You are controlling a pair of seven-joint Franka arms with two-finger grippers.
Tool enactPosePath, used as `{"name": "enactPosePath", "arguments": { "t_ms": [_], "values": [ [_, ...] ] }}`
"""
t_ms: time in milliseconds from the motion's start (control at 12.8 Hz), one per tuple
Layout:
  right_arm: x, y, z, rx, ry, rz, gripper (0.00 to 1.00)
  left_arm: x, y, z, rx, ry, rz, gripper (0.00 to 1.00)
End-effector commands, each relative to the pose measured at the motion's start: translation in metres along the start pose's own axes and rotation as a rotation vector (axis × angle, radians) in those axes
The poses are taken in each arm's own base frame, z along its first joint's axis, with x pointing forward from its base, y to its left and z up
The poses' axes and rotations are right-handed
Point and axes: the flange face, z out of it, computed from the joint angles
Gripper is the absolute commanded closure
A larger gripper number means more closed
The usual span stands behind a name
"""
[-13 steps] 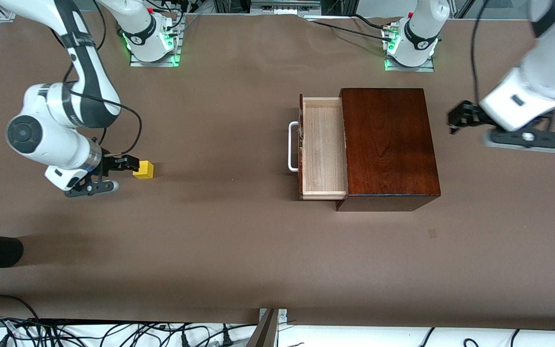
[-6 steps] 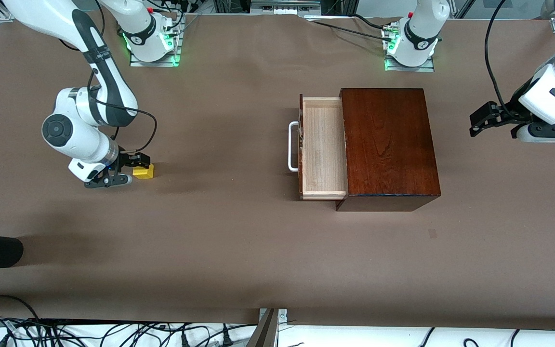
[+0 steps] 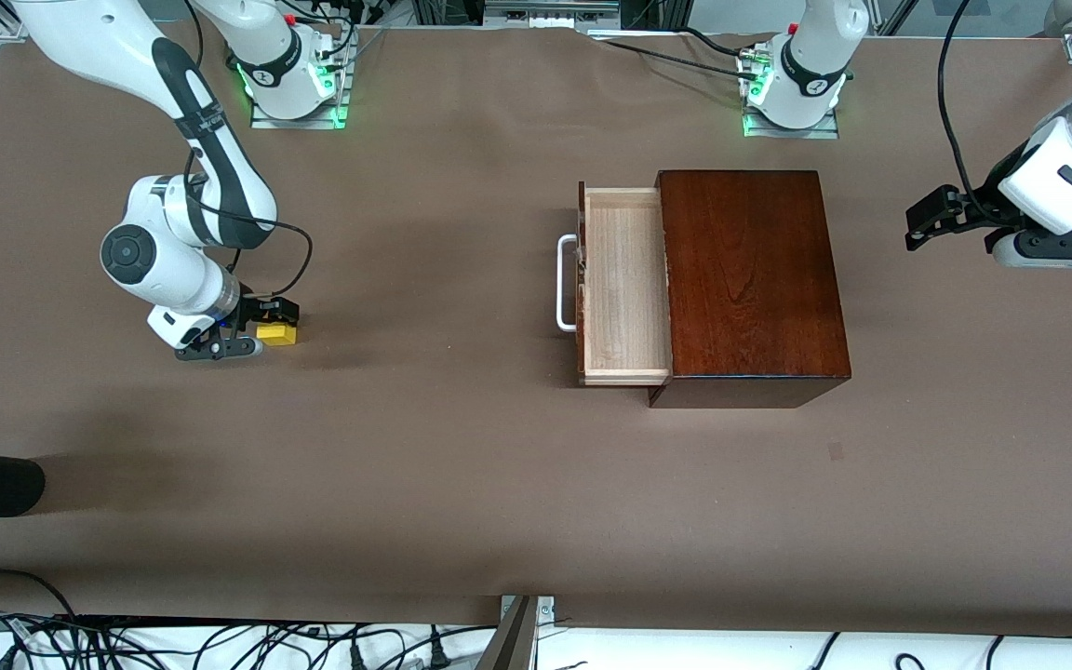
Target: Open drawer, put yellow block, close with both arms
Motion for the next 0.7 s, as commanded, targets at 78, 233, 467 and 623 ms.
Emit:
{"name": "enactPosePath", "arguments": {
  "t_ms": [78, 233, 467, 623],
  "values": [
    [-0.004, -0.001, 0.008, 0.01, 0.017, 0.016, 0.24, 0.0, 0.006, -0.008, 0.013, -0.005, 0.03, 0.0],
    [-0.003, -0.001, 0.006, 0.01, 0.02, 0.015, 0.5, 0.0, 0.008, -0.009, 0.013, -0.004, 0.034, 0.0],
    [-0.003, -0.002, 0.008, 0.01, 0.015, 0.011, 0.71, 0.001, 0.009, -0.008, 0.013, -0.004, 0.036, 0.0],
    [-0.001, -0.004, -0.023, 0.013, 0.037, -0.059, 0.86, 0.001, 0.009, -0.008, 0.013, -0.004, 0.036, 0.0]
  ]
}}
